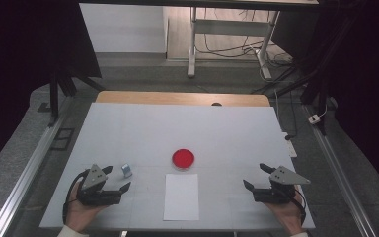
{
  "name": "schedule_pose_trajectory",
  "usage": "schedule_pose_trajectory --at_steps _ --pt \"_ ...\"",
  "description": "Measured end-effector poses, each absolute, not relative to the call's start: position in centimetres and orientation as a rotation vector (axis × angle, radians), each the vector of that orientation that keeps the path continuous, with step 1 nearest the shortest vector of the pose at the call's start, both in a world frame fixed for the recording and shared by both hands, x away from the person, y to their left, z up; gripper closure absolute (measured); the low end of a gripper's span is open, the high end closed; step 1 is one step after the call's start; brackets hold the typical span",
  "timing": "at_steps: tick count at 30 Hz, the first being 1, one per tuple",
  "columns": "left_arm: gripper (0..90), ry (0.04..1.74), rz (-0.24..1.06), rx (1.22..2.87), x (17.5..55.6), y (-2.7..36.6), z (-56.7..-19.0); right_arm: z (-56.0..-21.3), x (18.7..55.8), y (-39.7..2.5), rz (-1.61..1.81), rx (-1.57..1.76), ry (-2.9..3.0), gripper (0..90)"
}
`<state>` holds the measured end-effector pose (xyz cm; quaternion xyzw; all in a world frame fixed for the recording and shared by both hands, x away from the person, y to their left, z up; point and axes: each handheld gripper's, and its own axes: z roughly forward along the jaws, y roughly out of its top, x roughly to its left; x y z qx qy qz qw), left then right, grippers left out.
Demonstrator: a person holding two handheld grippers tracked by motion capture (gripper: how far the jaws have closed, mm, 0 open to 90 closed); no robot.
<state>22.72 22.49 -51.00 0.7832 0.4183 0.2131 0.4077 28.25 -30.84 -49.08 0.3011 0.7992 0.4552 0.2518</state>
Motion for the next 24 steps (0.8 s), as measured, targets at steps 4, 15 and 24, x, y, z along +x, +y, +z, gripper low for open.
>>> schedule_pose_trajectory --at_steps 4,15,24 --pt "15.6 1.058 0.535 1.97 22.69 22.62 -51.01 -49.06 28.2 -30.46 1.25 0.78 2.186 16.7" --pt "16.1 1.061 0.525 1.964 22.54 22.6 -50.89 -49.31 28.21 -30.37 1.259 0.795 2.202 18.3" --pt "16.2 1.066 0.513 1.96 22.47 22.62 -50.82 -49.46 28.25 -30.39 1.249 0.795 2.202 19.6"
